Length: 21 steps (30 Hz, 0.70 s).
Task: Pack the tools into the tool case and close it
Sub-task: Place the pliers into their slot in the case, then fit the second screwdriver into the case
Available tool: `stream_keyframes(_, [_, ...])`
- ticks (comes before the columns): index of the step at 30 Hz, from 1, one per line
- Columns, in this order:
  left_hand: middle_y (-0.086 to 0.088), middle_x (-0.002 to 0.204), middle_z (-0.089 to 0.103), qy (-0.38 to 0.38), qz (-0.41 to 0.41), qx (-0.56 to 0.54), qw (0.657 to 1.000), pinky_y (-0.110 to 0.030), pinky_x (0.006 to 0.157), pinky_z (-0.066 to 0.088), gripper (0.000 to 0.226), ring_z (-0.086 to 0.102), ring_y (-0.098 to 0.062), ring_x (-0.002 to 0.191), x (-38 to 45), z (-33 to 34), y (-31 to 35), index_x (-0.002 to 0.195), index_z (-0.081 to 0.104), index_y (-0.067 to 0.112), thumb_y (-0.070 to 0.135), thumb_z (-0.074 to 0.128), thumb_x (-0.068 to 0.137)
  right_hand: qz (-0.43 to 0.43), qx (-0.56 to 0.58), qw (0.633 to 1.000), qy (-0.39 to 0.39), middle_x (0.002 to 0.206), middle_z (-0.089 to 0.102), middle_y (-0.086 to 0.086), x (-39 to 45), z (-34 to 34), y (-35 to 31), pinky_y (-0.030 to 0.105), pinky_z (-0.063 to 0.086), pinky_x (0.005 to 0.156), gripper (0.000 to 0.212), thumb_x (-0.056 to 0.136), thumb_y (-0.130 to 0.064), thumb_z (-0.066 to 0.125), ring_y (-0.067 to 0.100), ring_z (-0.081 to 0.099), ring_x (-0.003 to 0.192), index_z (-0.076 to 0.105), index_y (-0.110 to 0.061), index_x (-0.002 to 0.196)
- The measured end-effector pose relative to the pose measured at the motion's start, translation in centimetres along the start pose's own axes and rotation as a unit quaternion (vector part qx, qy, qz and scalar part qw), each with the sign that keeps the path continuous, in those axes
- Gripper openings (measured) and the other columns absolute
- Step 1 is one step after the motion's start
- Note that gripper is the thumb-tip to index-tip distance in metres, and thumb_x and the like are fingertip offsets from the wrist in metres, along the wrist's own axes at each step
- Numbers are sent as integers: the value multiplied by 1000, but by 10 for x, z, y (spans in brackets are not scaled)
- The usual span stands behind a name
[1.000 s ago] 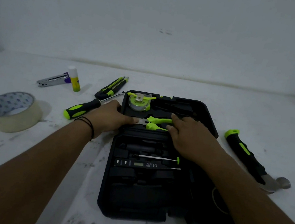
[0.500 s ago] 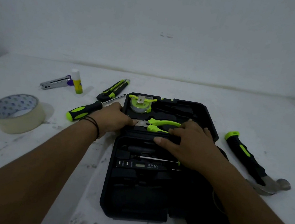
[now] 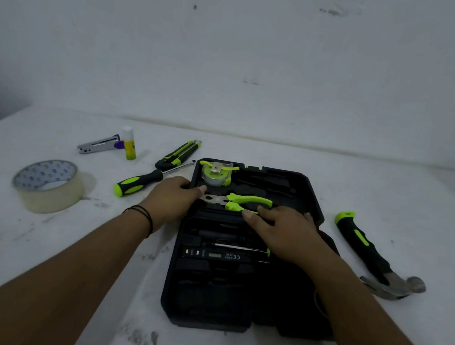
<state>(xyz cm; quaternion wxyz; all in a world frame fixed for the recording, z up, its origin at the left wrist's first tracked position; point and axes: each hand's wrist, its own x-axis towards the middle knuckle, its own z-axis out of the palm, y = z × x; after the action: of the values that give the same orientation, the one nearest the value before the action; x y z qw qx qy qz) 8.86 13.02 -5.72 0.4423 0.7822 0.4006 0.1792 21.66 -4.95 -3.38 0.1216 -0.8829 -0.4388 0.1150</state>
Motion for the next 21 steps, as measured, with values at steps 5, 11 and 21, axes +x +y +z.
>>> stream_keyframes(5, [-9, 88, 66, 24, 70, -25, 997, -43, 85, 50, 37, 62, -23, 88, -26, -6, -4, 90, 63, 13, 44, 43, 92, -6, -3, 1000, 7, 150, 33, 2, -6, 3, 3, 48, 1, 115, 63, 89, -61, 34, 18, 22, 141, 36, -26, 141])
stream_keyframes(11, [2, 86, 62, 139, 208, 100, 963, -17, 71, 43, 13, 54, -3, 76, -40, -19, -21, 93, 66, 14, 22, 58, 88, -12, 16, 999, 30, 139, 47, 5, -14, -5, -16, 44, 27, 111, 56, 88, -53, 48, 22, 39, 131, 48, -19, 133])
stream_keyframes(21, [-14, 100, 62, 187, 195, 310, 911, -40, 81, 45, 28, 55, -35, 94, 1, -46, -50, 106, 65, 6, 16, 62, 81, -78, 86, 982, 149, 97, 66, 6, 4, 15, -72, 39, 49, 84, 32, 88, -39, 50, 23, 60, 92, 69, -15, 97])
